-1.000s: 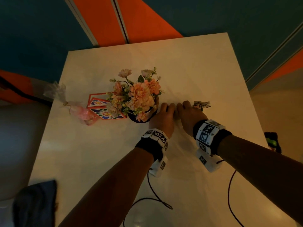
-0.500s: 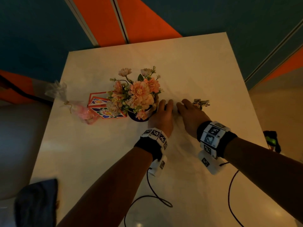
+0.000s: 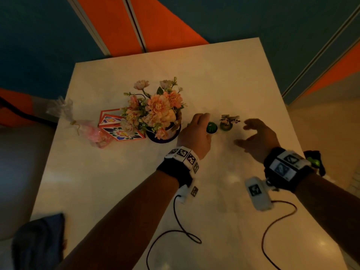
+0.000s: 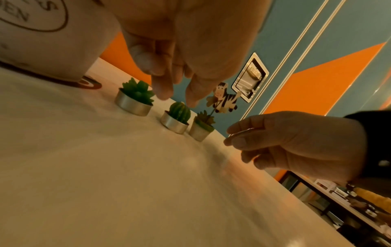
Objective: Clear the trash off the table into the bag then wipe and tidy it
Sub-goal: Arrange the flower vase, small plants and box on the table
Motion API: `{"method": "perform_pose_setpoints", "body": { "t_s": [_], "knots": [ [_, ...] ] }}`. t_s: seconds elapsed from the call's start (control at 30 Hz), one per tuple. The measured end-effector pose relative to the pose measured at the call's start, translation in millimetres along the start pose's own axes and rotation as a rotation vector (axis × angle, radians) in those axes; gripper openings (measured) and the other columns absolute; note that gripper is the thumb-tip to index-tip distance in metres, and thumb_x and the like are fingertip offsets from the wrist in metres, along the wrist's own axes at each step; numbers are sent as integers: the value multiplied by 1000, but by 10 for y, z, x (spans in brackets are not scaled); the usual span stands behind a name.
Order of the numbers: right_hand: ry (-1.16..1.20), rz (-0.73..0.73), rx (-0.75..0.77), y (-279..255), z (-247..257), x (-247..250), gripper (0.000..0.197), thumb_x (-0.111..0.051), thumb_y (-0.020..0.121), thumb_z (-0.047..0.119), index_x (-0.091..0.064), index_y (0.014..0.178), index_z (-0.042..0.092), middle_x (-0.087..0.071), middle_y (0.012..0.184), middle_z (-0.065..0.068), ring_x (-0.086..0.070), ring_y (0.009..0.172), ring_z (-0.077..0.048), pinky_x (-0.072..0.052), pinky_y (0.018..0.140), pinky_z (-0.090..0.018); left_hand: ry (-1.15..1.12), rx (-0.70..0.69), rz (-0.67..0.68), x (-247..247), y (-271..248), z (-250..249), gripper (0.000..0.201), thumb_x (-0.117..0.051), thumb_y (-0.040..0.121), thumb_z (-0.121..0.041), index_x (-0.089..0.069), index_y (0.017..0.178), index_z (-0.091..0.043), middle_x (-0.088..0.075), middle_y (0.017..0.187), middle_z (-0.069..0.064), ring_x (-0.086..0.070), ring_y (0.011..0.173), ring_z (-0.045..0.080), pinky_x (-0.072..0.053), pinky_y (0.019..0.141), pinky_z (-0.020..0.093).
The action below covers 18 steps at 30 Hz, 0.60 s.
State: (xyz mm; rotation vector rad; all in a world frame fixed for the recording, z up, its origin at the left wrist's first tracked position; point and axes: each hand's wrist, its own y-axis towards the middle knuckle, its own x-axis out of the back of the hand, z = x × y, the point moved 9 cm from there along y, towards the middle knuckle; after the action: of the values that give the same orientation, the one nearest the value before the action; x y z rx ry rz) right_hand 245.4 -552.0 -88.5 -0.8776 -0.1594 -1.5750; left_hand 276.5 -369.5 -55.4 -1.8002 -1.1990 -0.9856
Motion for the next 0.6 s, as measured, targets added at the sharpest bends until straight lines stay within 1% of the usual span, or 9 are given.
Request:
{"method": "perform_pose_setpoints", "body": {
  "t_s": [0.07,0.13,0.2,0.23,0.3,0.37,0.47,0.53,0.6],
  "knots": [
    [173,14,-12,103,33,-72,66,-79,74,7,-47,132,16,-51,118,2,-56,65,-21,-55,51,-23,-2,23,14,-43,70,7,57,-57,91,-24,-32,142,-19,-33,145,1,-47,125,28,-44,92,40],
    [184,22,6,192,83,-126,66,-78,73,2,-48,130,17,-56,97,1,-52,58,-13,-47,43,-15,-2,43,24,-82,112,30,57,-59,90,-25,-34,141,-19,-36,145,3,-47,125,29,-44,93,41],
    [140,42,25,245,134,-191,63,-78,73,1,-51,127,19,-54,78,4,-52,59,-14,-43,47,-14,-8,64,34,-121,139,66,59,-60,89,-26,-34,141,-20,-37,145,3,-46,126,29,-43,94,40],
    [131,48,31,266,152,-225,61,-78,73,1,-52,126,19,-55,78,1,-53,63,-19,-43,52,-15,-19,76,37,-138,148,89,60,-62,88,-26,-34,141,-21,-37,145,2,-46,126,28,-42,95,39],
    [108,44,41,311,173,-266,59,-79,72,4,-55,123,19,-56,90,-5,-53,81,-21,-45,66,-24,-53,98,38,-170,162,132,65,-65,86,-26,-33,142,-24,-39,145,0,-46,126,27,-42,96,38],
    [98,27,38,354,175,-280,51,-77,73,6,-58,116,23,-57,94,-5,-53,86,-21,-45,75,-32,-89,113,32,-188,171,156,69,-67,84,-26,-31,143,-26,-42,144,-1,-48,125,27,-43,98,39],
    [94,8,48,399,206,-284,38,-74,75,9,-57,101,30,-64,100,-8,-61,95,-29,-52,87,-42,-155,149,8,-179,200,178,74,-70,80,-25,-31,142,-26,-49,139,-3,-51,123,24,-44,99,39],
    [66,5,61,416,233,-285,35,-72,76,10,-61,105,26,-65,112,-10,-61,105,-29,-50,91,-40,-177,158,6,-190,234,170,74,-72,79,-24,-32,142,-26,-52,137,-4,-52,122,24,-44,98,39],
    [30,7,77,433,240,-283,33,-70,79,10,-63,110,20,-65,114,-10,-59,106,-28,-48,90,-36,-159,153,20,-222,272,148,72,-73,79,-25,-34,140,-26,-53,136,-3,-52,122,26,-45,98,40]
  ]
}}
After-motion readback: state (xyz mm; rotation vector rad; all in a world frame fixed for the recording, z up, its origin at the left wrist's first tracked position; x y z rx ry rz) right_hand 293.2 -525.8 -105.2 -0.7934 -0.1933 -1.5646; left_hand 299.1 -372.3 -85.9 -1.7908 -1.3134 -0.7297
